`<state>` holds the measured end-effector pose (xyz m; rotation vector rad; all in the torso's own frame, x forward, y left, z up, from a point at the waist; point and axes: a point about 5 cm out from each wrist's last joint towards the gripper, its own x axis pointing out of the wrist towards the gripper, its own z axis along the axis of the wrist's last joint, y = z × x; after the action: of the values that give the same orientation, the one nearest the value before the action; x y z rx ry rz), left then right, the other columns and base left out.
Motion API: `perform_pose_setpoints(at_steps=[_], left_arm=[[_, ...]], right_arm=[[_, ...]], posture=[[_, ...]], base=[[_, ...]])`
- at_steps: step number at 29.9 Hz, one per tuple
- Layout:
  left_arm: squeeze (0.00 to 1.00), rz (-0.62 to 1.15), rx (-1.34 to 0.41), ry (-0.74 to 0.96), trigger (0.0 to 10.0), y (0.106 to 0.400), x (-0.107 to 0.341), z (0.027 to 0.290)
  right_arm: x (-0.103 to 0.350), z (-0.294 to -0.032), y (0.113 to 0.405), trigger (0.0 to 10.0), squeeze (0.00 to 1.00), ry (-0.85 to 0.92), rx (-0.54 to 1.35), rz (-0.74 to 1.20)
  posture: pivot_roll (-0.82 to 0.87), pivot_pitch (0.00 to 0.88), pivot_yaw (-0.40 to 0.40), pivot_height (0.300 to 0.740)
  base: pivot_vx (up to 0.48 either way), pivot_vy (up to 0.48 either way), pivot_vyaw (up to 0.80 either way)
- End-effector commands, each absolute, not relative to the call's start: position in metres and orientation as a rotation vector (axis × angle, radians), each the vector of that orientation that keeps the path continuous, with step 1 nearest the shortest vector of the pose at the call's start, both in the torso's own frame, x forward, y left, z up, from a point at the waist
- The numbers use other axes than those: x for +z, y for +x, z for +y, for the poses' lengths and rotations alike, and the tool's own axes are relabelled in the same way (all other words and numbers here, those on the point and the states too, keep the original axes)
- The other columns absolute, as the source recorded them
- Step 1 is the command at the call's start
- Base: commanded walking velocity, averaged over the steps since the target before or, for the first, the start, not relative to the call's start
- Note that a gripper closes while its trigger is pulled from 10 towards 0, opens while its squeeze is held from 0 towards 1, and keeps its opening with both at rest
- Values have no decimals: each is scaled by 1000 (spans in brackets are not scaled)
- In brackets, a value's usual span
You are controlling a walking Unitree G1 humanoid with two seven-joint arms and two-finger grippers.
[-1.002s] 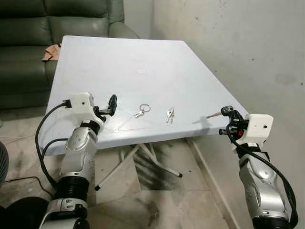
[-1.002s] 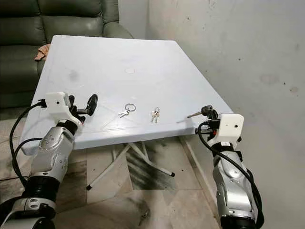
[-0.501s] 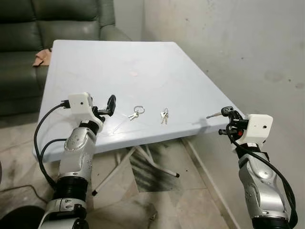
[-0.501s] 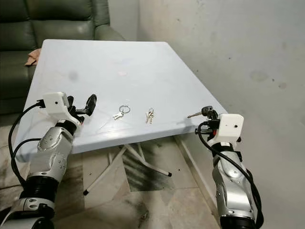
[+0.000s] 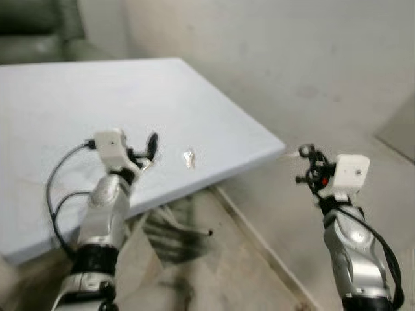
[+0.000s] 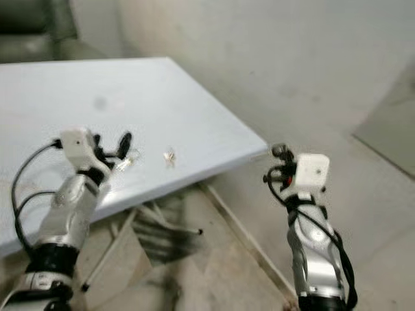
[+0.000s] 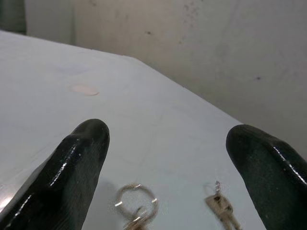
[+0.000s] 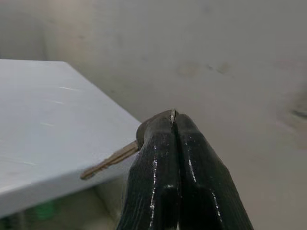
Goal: Hang keys on a hook
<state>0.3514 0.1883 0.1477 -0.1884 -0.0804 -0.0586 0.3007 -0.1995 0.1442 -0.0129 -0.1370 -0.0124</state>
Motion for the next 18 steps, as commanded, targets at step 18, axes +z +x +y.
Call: perform_pose_setpoints(at_steps=[18], left_arm=[[0, -96, -115, -160, 10000, 354, 155, 172]], right_arm=[[149, -210, 300, 10000, 0, -18, -43, -146]], posture=[[25, 0, -92, 740]], base=[[0, 0, -757]])
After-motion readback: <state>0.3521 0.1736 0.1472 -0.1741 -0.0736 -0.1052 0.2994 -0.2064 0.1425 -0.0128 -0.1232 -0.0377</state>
